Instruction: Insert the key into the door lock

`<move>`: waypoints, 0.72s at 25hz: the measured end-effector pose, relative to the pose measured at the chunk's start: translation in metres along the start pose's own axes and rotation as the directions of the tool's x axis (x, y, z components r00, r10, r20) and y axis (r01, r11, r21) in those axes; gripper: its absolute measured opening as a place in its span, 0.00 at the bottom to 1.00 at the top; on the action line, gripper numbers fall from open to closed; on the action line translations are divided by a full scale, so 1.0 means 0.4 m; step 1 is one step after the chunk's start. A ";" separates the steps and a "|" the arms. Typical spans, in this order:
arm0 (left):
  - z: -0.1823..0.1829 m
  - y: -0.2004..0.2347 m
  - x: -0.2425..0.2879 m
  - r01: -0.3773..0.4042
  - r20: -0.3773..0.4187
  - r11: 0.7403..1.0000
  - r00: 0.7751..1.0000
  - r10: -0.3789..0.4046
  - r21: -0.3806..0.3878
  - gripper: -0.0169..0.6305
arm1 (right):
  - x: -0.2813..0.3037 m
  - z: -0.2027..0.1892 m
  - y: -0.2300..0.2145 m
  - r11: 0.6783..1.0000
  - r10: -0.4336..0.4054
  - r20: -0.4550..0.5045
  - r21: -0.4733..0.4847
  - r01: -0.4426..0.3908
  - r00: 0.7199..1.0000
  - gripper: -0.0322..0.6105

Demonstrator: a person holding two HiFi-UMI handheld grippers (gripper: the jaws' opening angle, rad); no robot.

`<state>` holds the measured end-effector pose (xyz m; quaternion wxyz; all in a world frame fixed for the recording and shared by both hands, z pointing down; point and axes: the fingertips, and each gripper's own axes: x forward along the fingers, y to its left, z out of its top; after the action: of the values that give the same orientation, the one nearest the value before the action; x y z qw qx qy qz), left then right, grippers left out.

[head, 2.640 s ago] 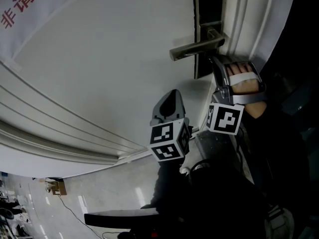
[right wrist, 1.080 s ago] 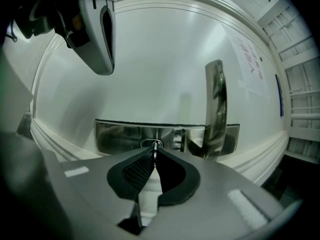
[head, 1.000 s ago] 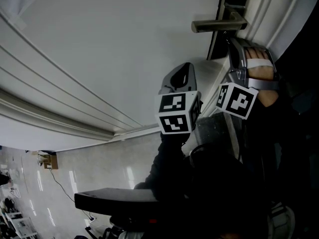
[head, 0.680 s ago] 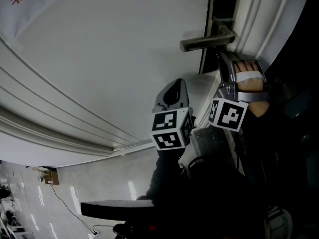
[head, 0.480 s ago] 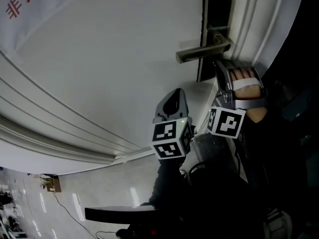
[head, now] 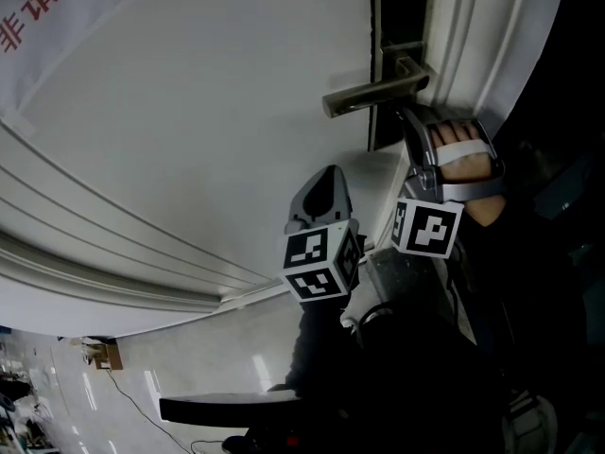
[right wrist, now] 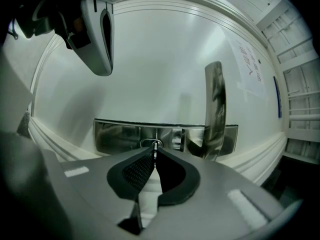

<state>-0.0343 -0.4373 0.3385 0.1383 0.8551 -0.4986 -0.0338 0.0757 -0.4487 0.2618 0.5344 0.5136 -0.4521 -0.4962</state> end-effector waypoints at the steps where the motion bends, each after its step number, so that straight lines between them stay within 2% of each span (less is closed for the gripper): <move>1: -0.001 0.001 0.000 -0.002 0.000 1.000 1.000 0.002 0.001 0.03 | 0.000 0.000 0.000 1.000 0.000 0.000 0.000 0.000 1.000 0.07; 18: -0.016 -0.007 0.003 0.007 -0.012 1.000 1.000 -0.007 -0.013 0.03 | 0.001 0.001 0.002 1.000 -0.009 -0.001 -0.019 0.009 1.000 0.07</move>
<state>-0.0300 -0.4358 0.3439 0.1468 0.8561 -0.4945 -0.0323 0.0756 -0.4490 0.2624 0.5373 0.5108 -0.4449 -0.5024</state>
